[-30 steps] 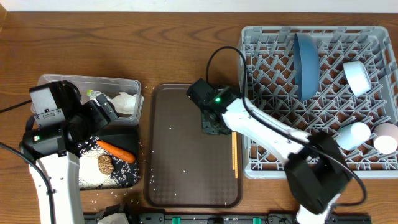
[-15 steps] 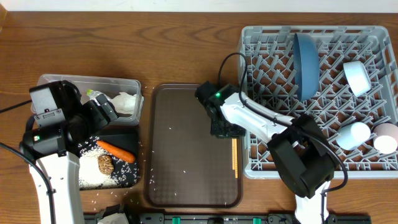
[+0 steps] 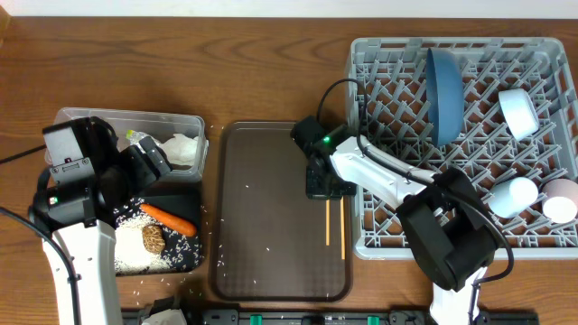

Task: Sort waste into correct bins and load items into the dishwasher rack

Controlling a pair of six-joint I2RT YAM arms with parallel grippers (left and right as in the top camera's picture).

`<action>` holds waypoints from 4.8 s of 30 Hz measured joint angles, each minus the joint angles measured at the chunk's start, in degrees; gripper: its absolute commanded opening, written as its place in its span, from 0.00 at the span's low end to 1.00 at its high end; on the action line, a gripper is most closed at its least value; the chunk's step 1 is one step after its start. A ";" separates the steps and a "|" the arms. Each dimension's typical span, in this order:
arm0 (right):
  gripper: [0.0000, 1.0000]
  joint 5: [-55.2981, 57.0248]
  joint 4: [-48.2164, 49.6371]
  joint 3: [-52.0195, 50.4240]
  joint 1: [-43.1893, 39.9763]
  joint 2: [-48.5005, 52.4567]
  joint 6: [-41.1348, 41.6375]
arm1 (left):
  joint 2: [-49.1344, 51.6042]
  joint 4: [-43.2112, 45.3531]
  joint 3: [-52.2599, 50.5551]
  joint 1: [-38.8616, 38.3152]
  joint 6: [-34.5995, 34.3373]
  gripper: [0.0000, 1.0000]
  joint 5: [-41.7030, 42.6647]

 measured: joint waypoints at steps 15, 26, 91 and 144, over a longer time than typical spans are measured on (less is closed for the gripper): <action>0.01 0.11 0.28 0.31 -0.04 -5.86 -8.04 | 0.00 0.00 0.00 0.00 0.00 0.98 0.00; 0.01 2.56 -0.59 2.16 -4.46 -22.62 -11.98 | 0.00 -0.02 0.00 0.00 0.00 0.98 0.00; 0.44 7.54 -6.01 2.16 3.61 -1.01 -4.07 | 0.00 -0.02 0.00 0.00 0.02 0.98 0.00; 0.01 4.85 -4.31 3.87 -7.17 -24.65 -15.74 | 0.00 -0.02 0.00 0.00 0.02 0.98 0.00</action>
